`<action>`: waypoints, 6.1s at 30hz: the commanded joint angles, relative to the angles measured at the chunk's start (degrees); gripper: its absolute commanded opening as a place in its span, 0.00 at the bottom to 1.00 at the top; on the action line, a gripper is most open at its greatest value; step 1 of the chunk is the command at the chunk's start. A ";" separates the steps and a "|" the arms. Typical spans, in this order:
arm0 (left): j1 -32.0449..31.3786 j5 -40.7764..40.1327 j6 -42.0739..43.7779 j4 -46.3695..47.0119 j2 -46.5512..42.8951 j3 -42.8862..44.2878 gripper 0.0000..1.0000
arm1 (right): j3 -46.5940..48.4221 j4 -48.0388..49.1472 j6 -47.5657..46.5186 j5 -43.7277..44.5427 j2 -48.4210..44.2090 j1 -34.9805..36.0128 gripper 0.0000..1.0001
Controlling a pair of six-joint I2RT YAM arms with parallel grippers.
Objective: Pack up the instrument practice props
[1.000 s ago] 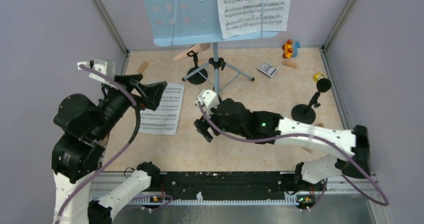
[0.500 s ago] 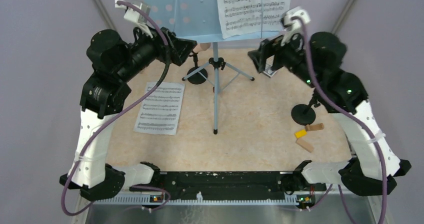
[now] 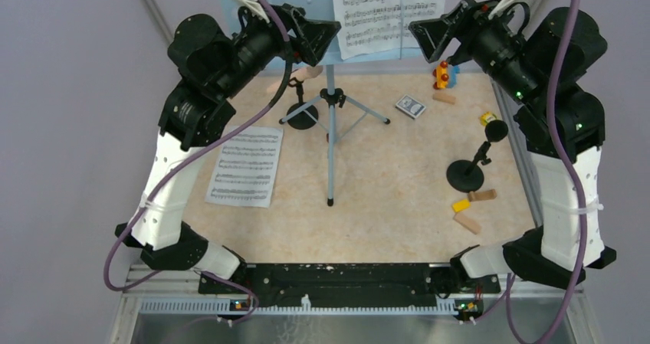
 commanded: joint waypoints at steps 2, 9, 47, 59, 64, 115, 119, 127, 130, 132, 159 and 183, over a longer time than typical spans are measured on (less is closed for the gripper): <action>0.06 -6.17 -3.33 12.04 0.92 -1.98 0.97 | 0.70 1.92 6.46 -2.39 1.58 -0.59 0.68; 0.09 -5.98 -5.20 16.99 2.78 -2.56 0.98 | 1.62 2.67 12.17 -0.97 4.27 -0.78 0.61; 0.12 -1.87 -4.55 18.90 10.10 -0.90 0.97 | 0.07 12.31 13.55 -8.13 10.81 -3.87 0.00; 0.13 -0.21 -5.12 19.88 12.24 -0.53 0.73 | -2.07 13.08 12.09 -8.56 9.59 -3.98 0.00; 0.14 1.09 -5.08 20.31 12.36 -0.62 0.53 | -2.28 13.30 12.02 -8.69 9.42 -4.00 0.00; 1.51 -23.43 5.32 12.02 -22.57 -24.84 0.00 | -21.23 30.27 6.38 -5.06 0.73 -3.94 0.00; 1.48 -27.63 4.44 4.92 -28.65 -28.02 0.00 | -21.00 29.68 6.85 -4.97 0.88 -3.95 0.00; 1.48 -37.96 -5.16 -6.45 -43.09 -38.75 0.00 | -24.28 30.07 6.67 -3.10 -1.45 -3.99 0.19; 1.46 -40.72 -10.16 -10.58 -47.80 -42.93 0.00 | -26.48 30.50 6.00 -2.73 -3.44 -3.91 0.31; 1.52 -42.76 -13.41 -13.07 -50.72 -46.01 0.00 | -28.70 30.59 5.79 -2.25 -4.88 -3.93 0.41; 13.50 -24.11 -19.53 -4.89 -38.18 -76.86 0.00 | -66.05 20.43 7.12 -1.79 -36.49 -3.91 0.52; 32.21 -18.77 13.89 -24.31 13.53 -45.68 0.00 | -71.12 15.90 8.93 -4.87 -34.56 -3.91 0.52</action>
